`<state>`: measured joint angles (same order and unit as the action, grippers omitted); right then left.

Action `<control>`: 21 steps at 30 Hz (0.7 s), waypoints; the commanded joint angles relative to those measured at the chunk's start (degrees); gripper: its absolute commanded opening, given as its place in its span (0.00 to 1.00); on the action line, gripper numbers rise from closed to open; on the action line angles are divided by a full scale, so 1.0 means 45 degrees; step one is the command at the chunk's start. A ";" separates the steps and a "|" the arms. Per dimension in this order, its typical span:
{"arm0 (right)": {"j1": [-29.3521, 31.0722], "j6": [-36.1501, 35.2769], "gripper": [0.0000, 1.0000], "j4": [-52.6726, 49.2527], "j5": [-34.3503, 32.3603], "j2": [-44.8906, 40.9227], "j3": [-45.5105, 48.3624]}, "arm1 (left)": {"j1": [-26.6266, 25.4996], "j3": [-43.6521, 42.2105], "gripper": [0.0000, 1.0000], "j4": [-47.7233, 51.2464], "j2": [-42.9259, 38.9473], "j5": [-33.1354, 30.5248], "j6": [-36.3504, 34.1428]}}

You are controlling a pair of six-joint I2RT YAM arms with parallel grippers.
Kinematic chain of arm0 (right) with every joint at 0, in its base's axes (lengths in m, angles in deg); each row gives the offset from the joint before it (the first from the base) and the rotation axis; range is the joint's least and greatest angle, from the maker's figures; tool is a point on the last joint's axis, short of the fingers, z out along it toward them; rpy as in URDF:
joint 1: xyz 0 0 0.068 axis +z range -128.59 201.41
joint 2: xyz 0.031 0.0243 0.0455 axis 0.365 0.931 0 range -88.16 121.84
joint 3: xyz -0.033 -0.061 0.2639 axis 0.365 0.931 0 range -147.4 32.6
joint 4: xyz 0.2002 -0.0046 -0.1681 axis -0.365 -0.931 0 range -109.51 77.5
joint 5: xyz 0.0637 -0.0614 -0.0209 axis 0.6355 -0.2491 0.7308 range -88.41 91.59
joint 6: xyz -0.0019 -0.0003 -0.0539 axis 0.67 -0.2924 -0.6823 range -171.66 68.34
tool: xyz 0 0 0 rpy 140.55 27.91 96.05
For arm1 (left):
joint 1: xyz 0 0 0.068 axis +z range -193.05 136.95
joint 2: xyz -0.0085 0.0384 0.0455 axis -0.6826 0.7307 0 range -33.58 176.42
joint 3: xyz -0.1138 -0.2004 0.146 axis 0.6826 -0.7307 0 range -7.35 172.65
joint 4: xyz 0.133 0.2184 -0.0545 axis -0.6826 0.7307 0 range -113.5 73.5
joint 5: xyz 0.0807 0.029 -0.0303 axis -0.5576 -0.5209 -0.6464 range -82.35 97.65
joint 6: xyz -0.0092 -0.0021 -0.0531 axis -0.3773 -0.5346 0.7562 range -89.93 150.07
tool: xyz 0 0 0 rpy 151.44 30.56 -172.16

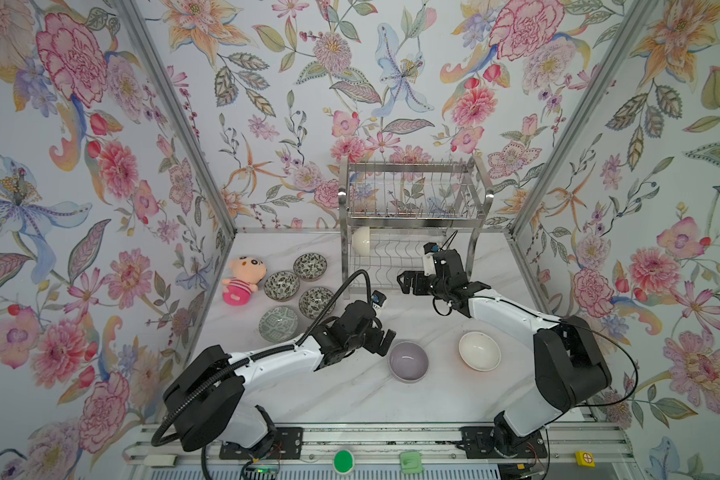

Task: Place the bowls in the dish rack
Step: 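Move the right gripper over the lilac bowl while the left gripper hovers nearby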

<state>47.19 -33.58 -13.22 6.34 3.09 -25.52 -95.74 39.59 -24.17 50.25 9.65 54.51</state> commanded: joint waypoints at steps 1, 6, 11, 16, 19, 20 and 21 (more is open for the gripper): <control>0.0128 -0.1013 0.99 -0.0822 -0.1225 -0.0701 0.0575 | -0.0471 0.0462 0.99 0.0482 0.0487 0.0134 -0.0070; 0.0135 -0.1180 0.99 -0.0450 -0.1699 -0.1180 0.1222 | -0.0942 0.0989 0.99 0.0776 0.1158 0.0143 -0.0073; 0.0077 -0.1131 0.99 -0.0497 -0.1872 -0.1189 0.1073 | -0.1150 0.1322 0.97 0.0955 0.1931 0.0039 -0.0062; -0.0121 -0.1073 0.99 -0.0512 -0.2028 -0.1247 0.1174 | -0.1221 0.1299 0.91 0.1164 0.2161 -0.0034 0.0035; -0.0217 -0.1012 0.99 -0.0506 -0.1946 -0.1340 0.1212 | -0.1227 0.1249 0.85 0.1159 0.2295 0.0010 0.0058; -0.0223 -0.0979 0.99 -0.0497 -0.1880 -0.1404 0.1231 | -0.1223 0.1278 0.82 0.1170 0.2371 0.0058 0.0056; -0.0233 -0.0984 0.99 -0.0469 -0.1851 -0.1411 0.1238 | -0.1223 0.1316 0.78 0.1182 0.2453 0.0107 0.0058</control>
<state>46.42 -37.80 -14.88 -1.35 -1.28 -20.93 -100.50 44.09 -20.50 59.69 10.26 54.91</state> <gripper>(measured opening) 0.992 0.809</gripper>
